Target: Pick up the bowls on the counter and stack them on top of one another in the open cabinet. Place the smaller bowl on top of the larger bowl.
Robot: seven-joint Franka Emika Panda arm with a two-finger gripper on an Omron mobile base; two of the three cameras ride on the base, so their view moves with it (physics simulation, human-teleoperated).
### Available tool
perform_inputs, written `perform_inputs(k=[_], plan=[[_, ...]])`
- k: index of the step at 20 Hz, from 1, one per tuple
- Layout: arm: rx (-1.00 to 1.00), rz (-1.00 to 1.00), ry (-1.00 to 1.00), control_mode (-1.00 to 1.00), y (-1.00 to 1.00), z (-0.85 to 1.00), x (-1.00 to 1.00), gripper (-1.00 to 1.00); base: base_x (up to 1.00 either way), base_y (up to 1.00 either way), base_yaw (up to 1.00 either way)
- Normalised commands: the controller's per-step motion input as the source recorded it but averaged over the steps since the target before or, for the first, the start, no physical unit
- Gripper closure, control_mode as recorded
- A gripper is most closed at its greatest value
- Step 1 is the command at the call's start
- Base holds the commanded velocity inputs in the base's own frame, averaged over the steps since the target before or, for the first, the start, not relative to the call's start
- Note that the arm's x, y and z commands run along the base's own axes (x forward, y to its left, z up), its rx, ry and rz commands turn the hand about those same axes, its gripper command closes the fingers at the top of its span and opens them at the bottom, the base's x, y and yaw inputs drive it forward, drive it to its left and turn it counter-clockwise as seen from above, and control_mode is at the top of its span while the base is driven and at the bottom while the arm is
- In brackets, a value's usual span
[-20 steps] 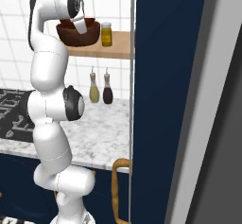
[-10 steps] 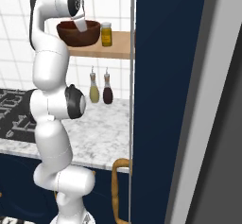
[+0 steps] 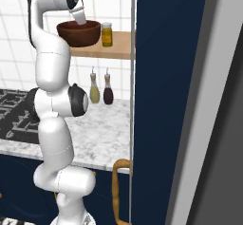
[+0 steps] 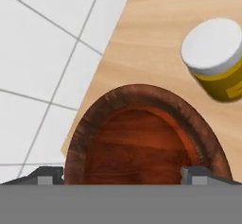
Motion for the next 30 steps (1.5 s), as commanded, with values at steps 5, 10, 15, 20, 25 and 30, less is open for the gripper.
perform_inputs(k=[5,10,15,20,25,30], plan=[[0.0,0.11,0.0,-1.0,0.0,0.05,-0.75,-1.0,0.0,0.0,0.0],[0.0,0.3,-0.01,-1.0,-0.15,-0.19,-1.0,-1.0,0.0,0.0,0.0],[0.0,0.37,-0.03,-1.0,-0.41,-0.79,-1.0,-1.0,0.0,0.0,0.0],[-0.14,0.43,0.0,-1.0,-0.14,-0.79,-1.0,-1.0,0.0,0.0,0.0],[-0.2,0.48,0.0,-1.0,0.0,-1.0,-1.0,-1.0,0.0,0.0,0.0],[-0.22,0.35,0.0,-1.0,0.0,-0.98,-0.68,-1.0,0.0,0.0,0.0]])
